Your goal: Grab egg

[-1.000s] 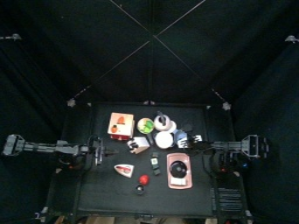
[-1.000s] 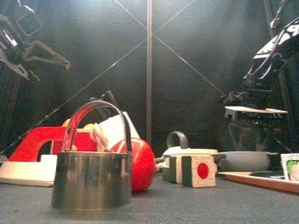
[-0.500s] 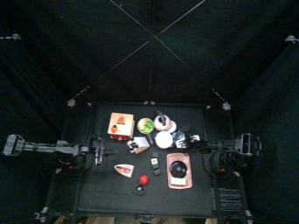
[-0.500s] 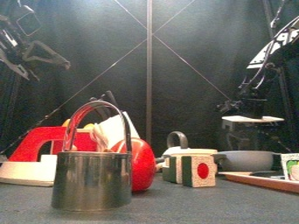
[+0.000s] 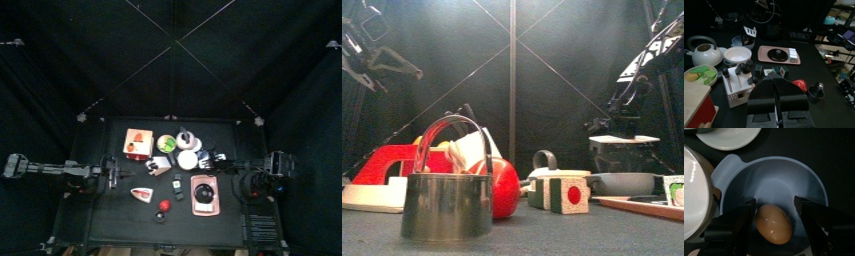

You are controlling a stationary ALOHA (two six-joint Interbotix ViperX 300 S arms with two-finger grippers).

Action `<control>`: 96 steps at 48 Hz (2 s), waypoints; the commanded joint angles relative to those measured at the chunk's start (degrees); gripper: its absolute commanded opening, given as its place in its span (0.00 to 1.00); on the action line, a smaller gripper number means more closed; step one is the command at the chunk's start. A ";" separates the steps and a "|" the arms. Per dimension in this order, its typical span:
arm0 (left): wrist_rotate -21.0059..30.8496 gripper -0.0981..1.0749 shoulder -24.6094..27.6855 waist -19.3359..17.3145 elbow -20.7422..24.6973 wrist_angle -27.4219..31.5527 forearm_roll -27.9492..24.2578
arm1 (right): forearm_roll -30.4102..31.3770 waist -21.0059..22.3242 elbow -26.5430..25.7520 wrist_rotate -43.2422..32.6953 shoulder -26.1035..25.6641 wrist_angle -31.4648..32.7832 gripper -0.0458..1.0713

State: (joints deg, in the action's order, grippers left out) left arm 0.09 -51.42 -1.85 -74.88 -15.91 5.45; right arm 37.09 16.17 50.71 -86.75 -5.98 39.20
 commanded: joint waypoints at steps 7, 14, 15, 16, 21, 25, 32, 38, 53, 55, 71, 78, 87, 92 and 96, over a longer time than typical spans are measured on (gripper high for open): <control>-0.09 0.08 0.26 -0.09 0.70 -0.26 0.00 | -0.26 -1.93 -0.62 0.18 -2.81 0.00 0.87; -0.09 0.09 0.26 -0.09 0.62 -0.26 0.00 | -0.26 -2.55 -0.35 0.18 -3.96 0.18 0.87; -0.09 0.08 0.26 -0.09 0.62 -0.26 0.00 | -0.44 -2.64 -0.35 0.26 -4.04 0.18 0.87; -0.09 0.09 0.26 -0.09 0.62 -0.26 0.00 | -0.44 -2.72 -0.35 0.18 -4.22 0.26 0.87; -0.09 0.08 0.26 -0.09 0.62 -0.26 0.00 | -0.70 -3.25 -0.26 0.70 -5.54 0.62 0.87; -0.09 0.08 0.26 -0.09 0.53 -0.26 0.00 | -0.97 -3.34 -0.09 3.69 -7.12 1.67 0.87; -0.09 0.09 0.26 -0.09 0.62 -0.26 0.00 | -5.89 -3.08 -0.88 14.94 -9.58 5.01 0.87; -0.09 0.09 0.26 -0.26 0.62 -0.26 0.09 | -10.11 -1.93 -1.32 26.10 -11.43 5.62 0.87; -0.09 0.09 0.26 -0.26 0.44 -0.26 0.09 | -14.77 3.43 2.37 36.30 -16.44 2.02 0.87; -0.09 0.09 0.26 -0.26 0.44 -0.26 0.09 | -14.77 3.87 3.08 36.39 -16.70 1.41 0.87; -0.09 0.09 0.26 -0.53 0.44 -0.26 0.09 | -14.68 4.31 5.98 37.09 -16.08 -6.42 0.87; -0.09 0.09 0.26 -0.62 0.44 -0.26 0.09 | -14.59 4.22 6.15 37.18 -15.29 -6.50 0.87; -0.09 0.08 0.26 -0.62 0.44 -0.26 0.09 | -14.59 4.31 6.50 37.35 -13.71 -6.86 0.87; -0.09 0.09 0.26 -0.62 0.44 -0.26 0.00 | -14.50 4.31 6.42 37.27 -12.48 -7.56 0.87; -0.09 0.09 0.26 -0.62 0.44 -0.26 0.00 | -14.41 4.39 6.33 37.27 -11.16 -8.35 0.87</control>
State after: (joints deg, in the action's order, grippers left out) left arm 0.09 -51.42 -2.37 -75.15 -15.91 5.45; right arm 22.50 20.30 57.66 -49.57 -17.49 31.64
